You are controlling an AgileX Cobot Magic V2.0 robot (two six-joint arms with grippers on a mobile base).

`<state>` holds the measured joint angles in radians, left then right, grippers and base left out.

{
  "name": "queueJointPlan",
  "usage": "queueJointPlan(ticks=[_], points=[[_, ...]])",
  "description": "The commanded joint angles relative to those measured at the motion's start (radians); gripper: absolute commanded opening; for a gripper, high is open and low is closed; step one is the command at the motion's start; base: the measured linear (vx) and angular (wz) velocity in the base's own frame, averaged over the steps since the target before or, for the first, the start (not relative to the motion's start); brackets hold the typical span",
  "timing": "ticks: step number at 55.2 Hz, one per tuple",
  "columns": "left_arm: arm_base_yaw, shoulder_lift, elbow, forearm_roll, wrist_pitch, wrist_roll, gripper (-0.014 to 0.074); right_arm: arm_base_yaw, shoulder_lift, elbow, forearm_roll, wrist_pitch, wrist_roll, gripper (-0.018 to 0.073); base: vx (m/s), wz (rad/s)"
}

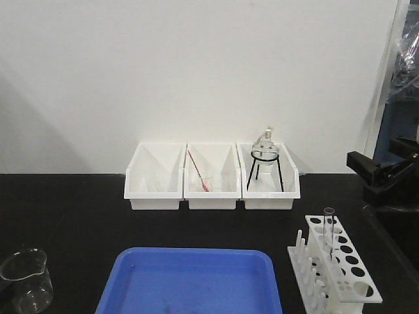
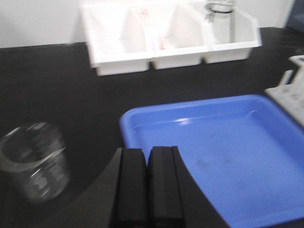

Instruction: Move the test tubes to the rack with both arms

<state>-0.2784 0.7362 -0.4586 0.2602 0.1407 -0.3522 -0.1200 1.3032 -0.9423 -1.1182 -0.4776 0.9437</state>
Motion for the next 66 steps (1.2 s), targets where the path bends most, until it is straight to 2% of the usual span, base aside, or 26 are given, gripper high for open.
queueJointPlan(ticks=[1, 5, 11, 15, 17, 21, 26, 29, 42, 66], points=[[0.083, -0.195, 0.138, 0.003, -0.073, 0.011, -0.001, -0.002, -0.03, -0.027, 0.025, -0.03, 0.0, 0.0527, 0.0, 0.0], [0.14, -0.368, 0.256, 0.003, -0.04, 0.011, -0.0009, -0.002, -0.03, -0.027, 0.025, -0.03, 0.0, 0.0527, 0.0, 0.0], [0.18, -0.59, 0.385, -0.011, -0.011, 0.024, -0.0009, -0.002, -0.03, -0.027, 0.025, -0.03, 0.0, 0.0527, 0.0, 0.0], [0.188, -0.709, 0.457, -0.077, -0.007, 0.1, -0.0009, -0.002, -0.03, -0.027, 0.025, -0.03, 0.0, 0.0527, 0.0, 0.0], [0.188, -0.766, 0.497, -0.12, -0.007, 0.166, -0.0009, -0.002, -0.03, -0.027, 0.025, -0.03, 0.0, 0.0527, 0.0, 0.0], [0.192, -0.752, 0.512, -0.214, 0.02, 0.267, -0.0009, -0.002, -0.031, -0.026, 0.025, -0.03, 0.0, 0.0527, 0.0, 0.0], [0.193, -0.727, 0.512, -0.26, 0.028, 0.352, -0.0009, -0.002, -0.031, -0.024, 0.022, -0.033, 0.0, 0.0527, 0.0, 0.0], [0.193, -0.737, 0.512, -0.255, 0.018, 0.373, -0.0009, -0.002, -0.028, -0.024, 0.022, -0.035, 0.0, 0.0527, 0.0, 0.0], [0.197, -0.764, 0.512, -0.232, -0.067, 0.373, -0.0009, -0.002, -0.028, -0.024, 0.022, -0.037, 0.0, 0.0527, 0.0, 0.0], [0.197, -0.763, 0.512, -0.232, -0.074, 0.373, -0.0008, -0.002, -0.028, -0.024, 0.022, -0.034, 0.0, 0.0527, 0.0, 0.0]])
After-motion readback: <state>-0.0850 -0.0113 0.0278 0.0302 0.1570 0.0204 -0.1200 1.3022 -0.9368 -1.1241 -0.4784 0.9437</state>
